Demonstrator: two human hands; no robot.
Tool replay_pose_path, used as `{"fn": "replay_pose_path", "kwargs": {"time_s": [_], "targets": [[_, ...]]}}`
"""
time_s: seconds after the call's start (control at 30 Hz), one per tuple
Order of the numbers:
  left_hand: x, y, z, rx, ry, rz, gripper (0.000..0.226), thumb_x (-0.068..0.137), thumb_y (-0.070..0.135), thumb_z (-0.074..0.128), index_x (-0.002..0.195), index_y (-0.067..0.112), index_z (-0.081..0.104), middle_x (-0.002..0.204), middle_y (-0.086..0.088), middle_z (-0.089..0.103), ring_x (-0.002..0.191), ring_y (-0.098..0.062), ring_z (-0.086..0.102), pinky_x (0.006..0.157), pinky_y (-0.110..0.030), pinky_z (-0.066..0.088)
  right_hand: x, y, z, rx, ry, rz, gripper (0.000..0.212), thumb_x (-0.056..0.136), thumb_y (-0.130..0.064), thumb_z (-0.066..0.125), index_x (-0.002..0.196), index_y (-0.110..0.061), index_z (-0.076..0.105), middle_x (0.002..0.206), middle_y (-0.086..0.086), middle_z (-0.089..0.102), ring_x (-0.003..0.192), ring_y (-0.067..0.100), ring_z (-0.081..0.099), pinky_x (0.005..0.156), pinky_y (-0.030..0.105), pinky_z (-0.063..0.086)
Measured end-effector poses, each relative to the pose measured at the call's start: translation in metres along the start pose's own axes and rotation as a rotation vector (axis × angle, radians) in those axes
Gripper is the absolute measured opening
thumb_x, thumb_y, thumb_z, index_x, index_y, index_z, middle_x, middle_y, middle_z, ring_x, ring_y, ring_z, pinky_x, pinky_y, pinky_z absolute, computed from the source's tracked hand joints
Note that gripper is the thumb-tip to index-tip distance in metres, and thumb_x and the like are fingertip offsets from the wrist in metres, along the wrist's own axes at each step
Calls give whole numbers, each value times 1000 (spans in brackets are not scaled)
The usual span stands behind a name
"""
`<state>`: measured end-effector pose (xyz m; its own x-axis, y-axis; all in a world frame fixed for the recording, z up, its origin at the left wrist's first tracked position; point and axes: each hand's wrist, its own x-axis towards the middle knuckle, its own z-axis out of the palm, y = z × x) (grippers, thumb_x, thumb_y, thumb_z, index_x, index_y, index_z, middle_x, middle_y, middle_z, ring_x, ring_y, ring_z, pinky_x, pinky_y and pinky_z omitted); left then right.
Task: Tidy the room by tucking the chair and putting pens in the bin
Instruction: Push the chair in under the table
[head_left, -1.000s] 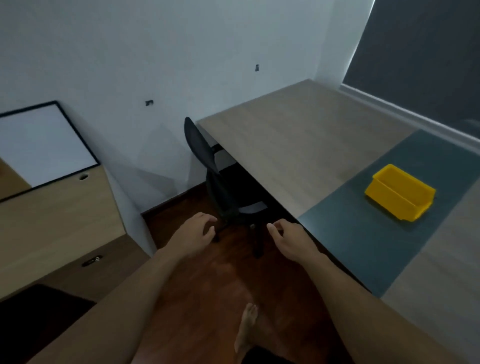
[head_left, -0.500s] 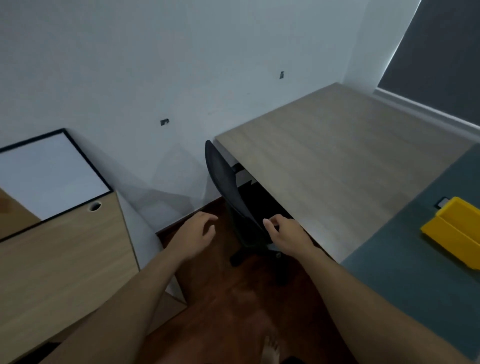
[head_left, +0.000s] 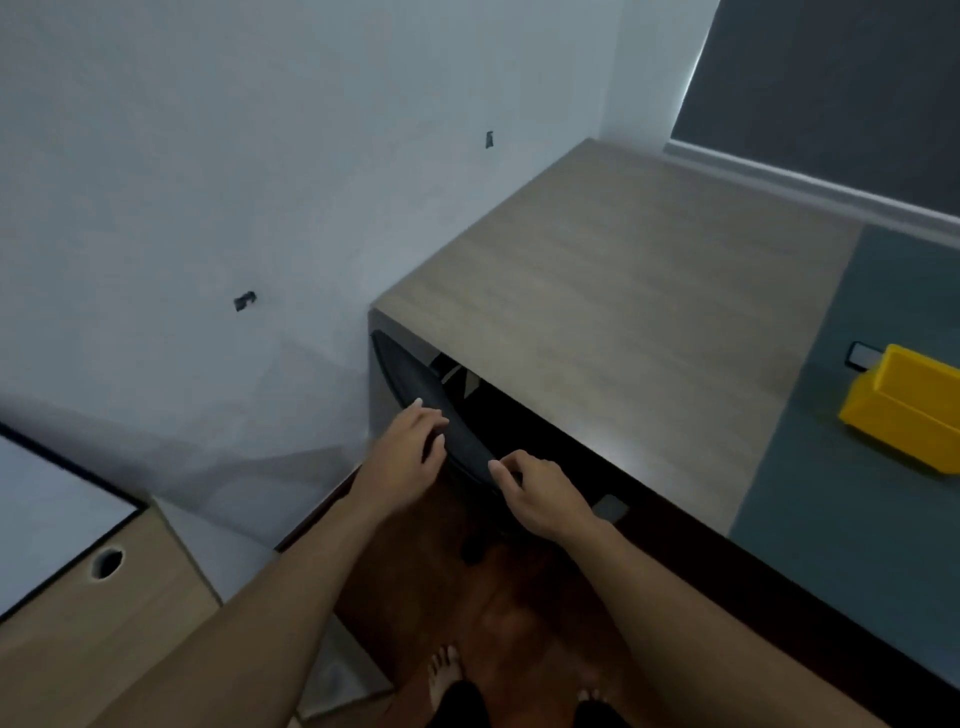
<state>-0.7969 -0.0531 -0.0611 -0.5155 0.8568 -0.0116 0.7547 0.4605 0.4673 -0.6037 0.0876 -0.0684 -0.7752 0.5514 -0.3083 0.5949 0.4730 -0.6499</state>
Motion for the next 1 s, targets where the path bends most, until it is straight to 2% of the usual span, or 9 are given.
{"fn": "replay_pose_path", "kwargs": {"time_s": [0.17, 0.3, 0.4, 0.47, 0.53, 0.7, 0.87, 1.0], "targets": [[58, -35, 3, 136, -200, 101, 42, 112, 40, 43, 139, 15, 64, 149, -1, 60, 163, -19, 27, 134, -43, 10, 33, -22, 30, 31, 3, 152, 61, 101, -74, 30, 115, -24, 61, 103, -2, 66, 90, 17, 65, 88, 47, 59], [85, -60, 13, 289, -253, 170, 50, 108, 53, 39, 133, 22, 70, 140, 6, 66, 155, -15, 40, 137, -47, 2, 46, -25, 45, 10, 24, 299, 69, 101, -75, 19, 120, -22, 58, 120, 5, 65, 107, 28, 63, 97, 52, 53], [106, -64, 15, 382, -256, 230, 57, 104, 58, 32, 124, 28, 75, 130, 9, 72, 131, -13, 60, 132, -42, 21, 48, -19, 50, -58, 68, 381, 79, 97, -80, 13, 123, -21, 60, 123, 5, 66, 113, 31, 63, 98, 52, 51], [120, -64, 17, 447, -277, 270, 60, 100, 61, 29, 119, 30, 77, 122, 9, 75, 115, -14, 66, 116, -38, 39, 48, -15, 51, -93, 113, 405, 82, 94, -83, 14, 121, -23, 63, 116, 4, 68, 107, 30, 65, 94, 51, 54], [130, -66, 20, 484, -287, 291, 59, 97, 61, 31, 117, 32, 78, 119, 8, 77, 109, -16, 68, 104, -39, 47, 50, -12, 53, -119, 158, 406, 75, 95, -81, 19, 115, -25, 65, 109, 2, 68, 98, 27, 66, 87, 48, 57], [141, -67, 27, 482, -206, 325, 53, 95, 58, 38, 104, 30, 82, 107, 7, 80, 99, -16, 71, 96, -39, 50, 61, -9, 46, -162, 205, 400, 64, 98, -75, 26, 112, -28, 67, 104, -2, 68, 94, 24, 67, 72, 39, 51], [158, -61, 32, 462, -162, 309, 54, 93, 58, 39, 99, 29, 83, 99, 6, 80, 93, -18, 71, 93, -39, 49, 77, 0, 33, -191, 236, 410, 64, 95, -76, 28, 112, -30, 69, 104, -2, 70, 94, 26, 68, 76, 41, 55], [174, -61, 34, 463, -150, 298, 53, 91, 61, 40, 99, 30, 83, 103, 7, 80, 97, -18, 70, 95, -40, 47, 94, 3, 22, -196, 256, 412, 64, 94, -76, 29, 110, -30, 70, 103, -1, 73, 95, 27, 69, 75, 40, 52]]}}
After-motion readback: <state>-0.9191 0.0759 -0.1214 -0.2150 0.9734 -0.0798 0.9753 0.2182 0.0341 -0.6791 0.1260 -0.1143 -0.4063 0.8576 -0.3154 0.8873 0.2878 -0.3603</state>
